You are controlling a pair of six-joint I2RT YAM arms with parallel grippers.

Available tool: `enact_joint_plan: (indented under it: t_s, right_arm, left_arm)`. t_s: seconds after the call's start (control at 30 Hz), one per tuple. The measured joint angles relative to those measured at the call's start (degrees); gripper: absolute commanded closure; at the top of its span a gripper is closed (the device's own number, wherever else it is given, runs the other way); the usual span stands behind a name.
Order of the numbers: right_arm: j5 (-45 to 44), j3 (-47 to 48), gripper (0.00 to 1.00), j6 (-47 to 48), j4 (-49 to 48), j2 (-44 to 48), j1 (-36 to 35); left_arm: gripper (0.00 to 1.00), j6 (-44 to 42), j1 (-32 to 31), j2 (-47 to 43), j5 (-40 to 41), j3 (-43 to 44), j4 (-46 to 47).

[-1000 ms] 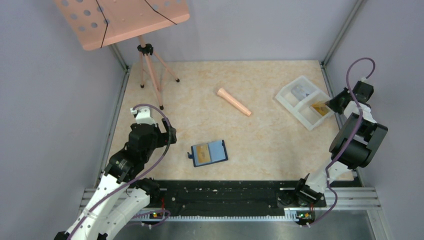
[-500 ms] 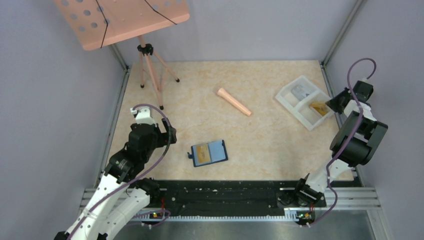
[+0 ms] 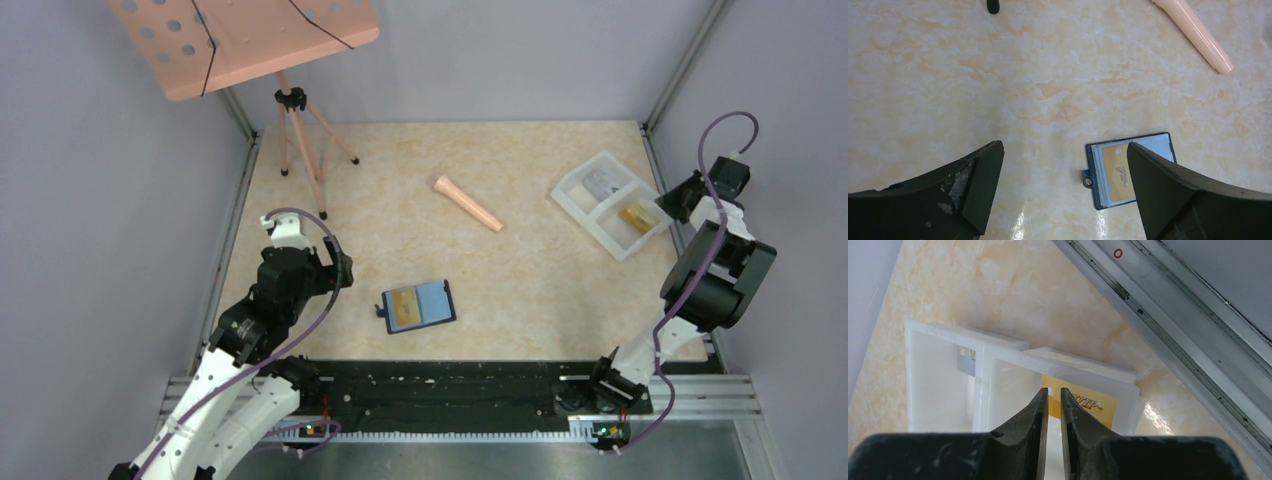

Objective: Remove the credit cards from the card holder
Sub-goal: Place the credit card in the storage box.

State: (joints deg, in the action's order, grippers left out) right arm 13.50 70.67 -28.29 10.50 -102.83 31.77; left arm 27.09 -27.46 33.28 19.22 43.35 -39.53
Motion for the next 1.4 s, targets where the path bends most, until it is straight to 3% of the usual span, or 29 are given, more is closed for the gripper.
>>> enact_joint_plan:
  t_s: [0.5,0.77,1.4]
  right_arm:
    - [-1.7,0.11,0.92,0.81,3.43,1.97,-4.39]
    - [-2.34,-5.03,0.94,1.73,3.74,6.75,-6.95]
    - [-6.23,-7.43,0.94,3.26,4.72,2.19,-9.27]
  left_arm:
    - [0.01,-0.02,0.0,-0.26,-0.35,0.0,0.0]
    - [0.01,-0.11,0.0,-1.31,-1.68,0.0,0.04]
    - [0.01,-0.24,0.0,-1.33,-2.4,0.0,0.04]
